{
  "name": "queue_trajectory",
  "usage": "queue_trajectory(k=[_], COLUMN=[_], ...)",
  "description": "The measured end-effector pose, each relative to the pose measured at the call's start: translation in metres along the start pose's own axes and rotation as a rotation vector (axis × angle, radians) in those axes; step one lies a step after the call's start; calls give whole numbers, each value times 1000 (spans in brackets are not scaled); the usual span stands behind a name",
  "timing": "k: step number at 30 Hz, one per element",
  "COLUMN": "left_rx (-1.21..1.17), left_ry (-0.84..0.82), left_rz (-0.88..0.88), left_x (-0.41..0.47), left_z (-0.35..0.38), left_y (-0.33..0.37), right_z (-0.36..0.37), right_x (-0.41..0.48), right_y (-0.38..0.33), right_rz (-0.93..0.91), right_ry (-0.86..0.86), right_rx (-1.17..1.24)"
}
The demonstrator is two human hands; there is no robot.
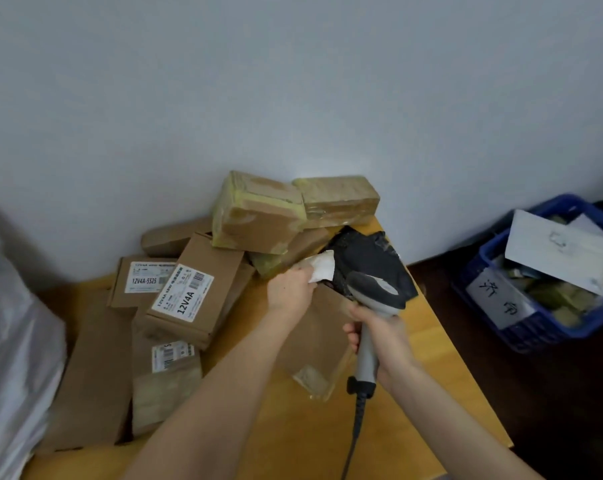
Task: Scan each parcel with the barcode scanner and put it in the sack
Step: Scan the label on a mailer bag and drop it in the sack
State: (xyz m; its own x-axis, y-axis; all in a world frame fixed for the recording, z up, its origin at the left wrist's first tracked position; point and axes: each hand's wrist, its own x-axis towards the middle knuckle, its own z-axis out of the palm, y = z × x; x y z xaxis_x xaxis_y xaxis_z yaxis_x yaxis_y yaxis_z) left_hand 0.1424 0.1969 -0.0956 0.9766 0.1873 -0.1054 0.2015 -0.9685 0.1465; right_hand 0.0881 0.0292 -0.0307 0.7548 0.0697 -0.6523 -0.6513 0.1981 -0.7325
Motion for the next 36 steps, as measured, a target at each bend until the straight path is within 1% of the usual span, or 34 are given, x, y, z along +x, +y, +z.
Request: queue_trajectory(k=[1,3,5,7,11,13,15,17,19,21,25,27,30,32,34,36], left_rx=[-28,-140,-291,-514,-1036,-1169,-1239,-1322,-1414,-1483,-1560,-1509,-1372,-1356,-1389,-1430], left_ry=[63,158,211,215,268,267,244,192,140,108,73,120,263,309,333,356], left_rz=[-27,-135,-258,-347,-469,-483,-485,-493,-491,-484,-427,-412,-434,-463,-498,-527], left_x=[-1,-4,-8,-17,-48,-67,-85,-101,-116,-127,-143,-148,-149,-150,-151,-152], left_z=[-6,-23,-43,-66,-106,-124,-140,-151,-159,-164,-169,-169,-167,-163,-158,-153], left_y=[-7,-27,-52,-76,-115,-130,-146,-161,-172,-183,-202,-207,-213,-215,-215,-214], right_z=[2,10,22,38,73,88,102,114,125,137,152,155,154,151,148,146], right_x=[-2,-7,-13,-22,-42,-49,-55,-59,-63,-65,-67,-69,-77,-92,-111,-131], right_y=[-1,-3,-6,-9,-10,-9,-9,-8,-4,2,15,20,22,21,23,29], right_rz=[-6,-19,-28,-37,-60,-102,-159,-195,-199,-207,-230,-253,-295,-299,-287,-269], right_ry=[-9,-32,-50,-76,-159,-155,-130,-115,-143,-145,-83,-97,-83,-148,-278,-368], right_rx=[5,23,52,65,99,105,75,25,-19,-78,-196,-200,-152,-119,-189,-274])
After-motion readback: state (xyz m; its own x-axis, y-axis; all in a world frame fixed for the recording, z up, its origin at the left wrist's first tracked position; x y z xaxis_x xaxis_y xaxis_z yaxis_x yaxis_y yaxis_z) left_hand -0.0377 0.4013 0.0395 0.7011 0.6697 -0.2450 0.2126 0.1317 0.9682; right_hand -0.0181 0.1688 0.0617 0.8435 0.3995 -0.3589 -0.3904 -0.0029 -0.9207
